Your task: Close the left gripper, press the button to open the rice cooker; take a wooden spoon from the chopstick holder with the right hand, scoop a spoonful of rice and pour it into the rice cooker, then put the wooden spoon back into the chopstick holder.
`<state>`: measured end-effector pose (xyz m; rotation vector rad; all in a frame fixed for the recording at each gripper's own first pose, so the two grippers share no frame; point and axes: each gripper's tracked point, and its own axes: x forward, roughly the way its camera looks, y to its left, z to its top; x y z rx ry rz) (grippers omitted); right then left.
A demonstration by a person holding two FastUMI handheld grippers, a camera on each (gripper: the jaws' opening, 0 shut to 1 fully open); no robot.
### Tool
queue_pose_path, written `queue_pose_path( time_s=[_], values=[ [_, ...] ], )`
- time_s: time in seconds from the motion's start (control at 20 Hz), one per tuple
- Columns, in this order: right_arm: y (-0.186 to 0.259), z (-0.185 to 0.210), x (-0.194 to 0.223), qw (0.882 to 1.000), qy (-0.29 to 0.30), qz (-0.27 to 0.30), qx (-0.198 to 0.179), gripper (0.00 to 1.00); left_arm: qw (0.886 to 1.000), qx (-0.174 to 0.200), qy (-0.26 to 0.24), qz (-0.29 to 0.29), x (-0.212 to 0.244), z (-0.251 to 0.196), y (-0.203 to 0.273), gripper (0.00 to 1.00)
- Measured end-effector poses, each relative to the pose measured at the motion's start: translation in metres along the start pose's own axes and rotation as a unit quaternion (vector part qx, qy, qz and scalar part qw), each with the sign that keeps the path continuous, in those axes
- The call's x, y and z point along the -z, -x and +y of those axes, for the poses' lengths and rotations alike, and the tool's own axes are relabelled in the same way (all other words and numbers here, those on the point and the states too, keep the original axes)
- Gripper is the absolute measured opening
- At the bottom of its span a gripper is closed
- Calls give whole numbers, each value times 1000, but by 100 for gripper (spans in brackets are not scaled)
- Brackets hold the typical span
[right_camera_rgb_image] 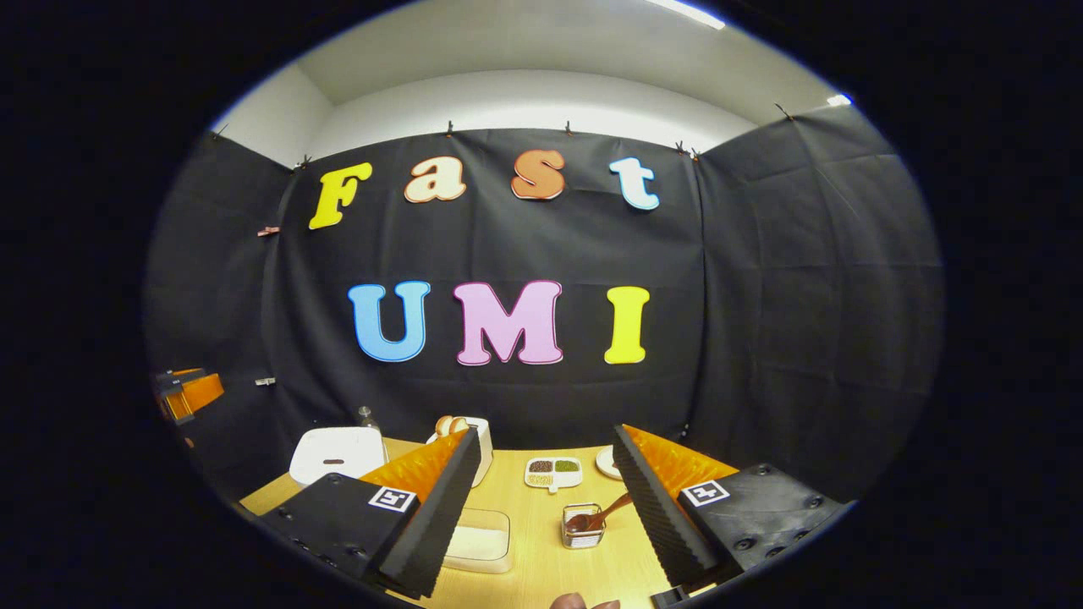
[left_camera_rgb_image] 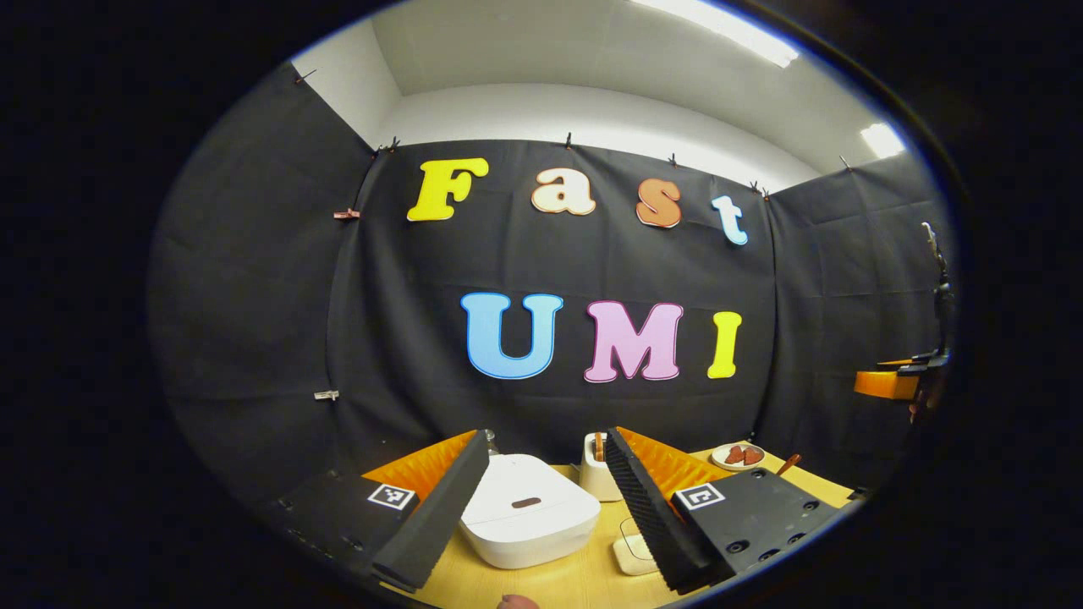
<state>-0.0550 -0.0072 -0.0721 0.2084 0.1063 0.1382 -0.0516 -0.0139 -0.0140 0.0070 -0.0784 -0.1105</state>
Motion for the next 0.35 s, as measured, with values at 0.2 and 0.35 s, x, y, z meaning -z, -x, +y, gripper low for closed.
queue_pose_path(
  time_s=[0.2,0.35],
  values=[
    [4,14,-9,1000,9,-8,-15,98,1000,11,2,-3,-12,-1,11,96],
    [5,15,-13,999,28,-13,-12,100,1000,12,-10,-1,-12,1,12,96]
  ],
)
